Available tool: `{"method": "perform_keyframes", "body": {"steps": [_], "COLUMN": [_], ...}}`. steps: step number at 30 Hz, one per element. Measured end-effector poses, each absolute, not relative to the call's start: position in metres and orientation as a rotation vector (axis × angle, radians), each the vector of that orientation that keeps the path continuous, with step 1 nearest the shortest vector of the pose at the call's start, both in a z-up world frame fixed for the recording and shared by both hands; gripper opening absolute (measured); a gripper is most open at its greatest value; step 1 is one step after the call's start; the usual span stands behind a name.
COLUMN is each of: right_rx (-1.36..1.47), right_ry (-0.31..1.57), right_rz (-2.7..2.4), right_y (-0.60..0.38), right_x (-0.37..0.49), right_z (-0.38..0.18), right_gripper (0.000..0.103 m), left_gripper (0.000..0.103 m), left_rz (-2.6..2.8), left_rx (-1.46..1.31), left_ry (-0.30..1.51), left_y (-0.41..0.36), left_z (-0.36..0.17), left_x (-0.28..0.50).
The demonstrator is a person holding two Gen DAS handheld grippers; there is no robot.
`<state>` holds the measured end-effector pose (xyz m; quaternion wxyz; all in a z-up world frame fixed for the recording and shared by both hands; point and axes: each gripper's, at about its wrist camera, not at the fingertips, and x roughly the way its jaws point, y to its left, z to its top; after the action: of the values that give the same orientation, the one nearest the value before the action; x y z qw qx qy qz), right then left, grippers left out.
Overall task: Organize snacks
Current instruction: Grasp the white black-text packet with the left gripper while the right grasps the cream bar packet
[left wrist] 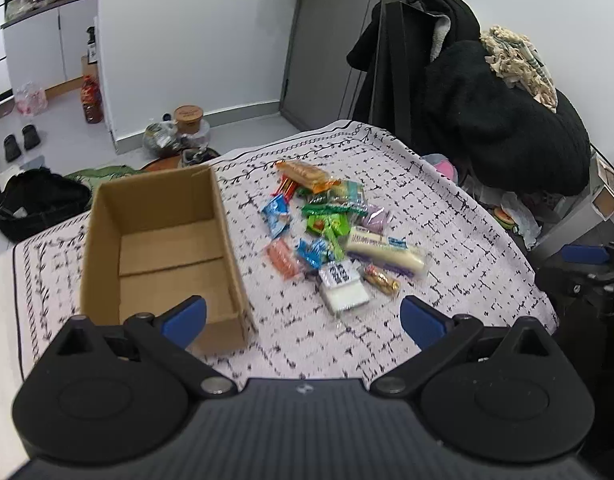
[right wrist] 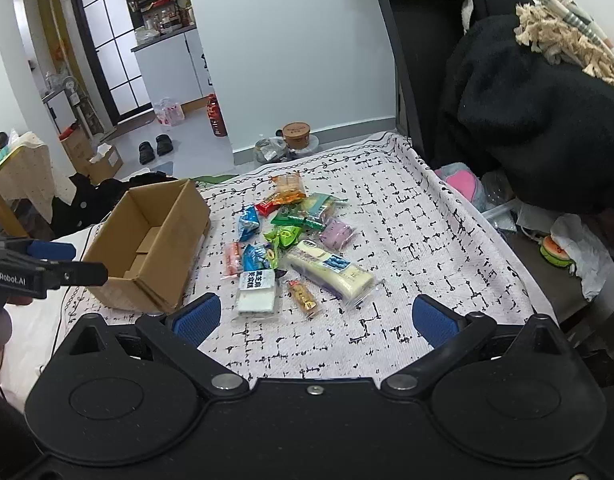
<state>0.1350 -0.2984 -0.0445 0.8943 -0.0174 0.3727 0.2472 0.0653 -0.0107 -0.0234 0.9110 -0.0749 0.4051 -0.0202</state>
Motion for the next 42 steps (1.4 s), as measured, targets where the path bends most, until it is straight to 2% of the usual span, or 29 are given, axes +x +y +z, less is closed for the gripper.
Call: {"method": "perform_keyframes", "body": {"steps": [10, 22, 31, 35, 42], "right_rx": [-0.037, -0.032, -0.011, -0.017, -0.028], "right_ry": [0.782, 0.831, 0.886, 0.913, 0.940], "right_rz": [0.491, 0.486, 0.487, 0.489, 0.502], "right_y": [-0.291, -0.287, -0.283, -0.280, -0.271], "right_x": [0.162, 0.198, 0.218, 0.225, 0.238], "right_z": [-0.060, -0.089, -0.110, -0.119, -0.130], "right_gripper": [0.102, 0.087, 0.077, 0.071, 0.070], "left_gripper": [0.101, 0.097, 0.087, 0.078, 0.069], "left_rz": [-0.066, -0.106, -0.107, -0.086, -0.051], "left_rx": [-0.131, -0.168, -0.221, -0.245, -0.281], "left_ry": [0.866, 0.919, 0.976, 1.004, 1.065], "left_y": [-0.012, -0.034, -0.048, -0.052, -0.056], "left_z": [-0.039, -0.073, -0.106, -0.121, -0.148], "left_x": [0.113, 0.158, 0.181, 0.190, 0.201]}}
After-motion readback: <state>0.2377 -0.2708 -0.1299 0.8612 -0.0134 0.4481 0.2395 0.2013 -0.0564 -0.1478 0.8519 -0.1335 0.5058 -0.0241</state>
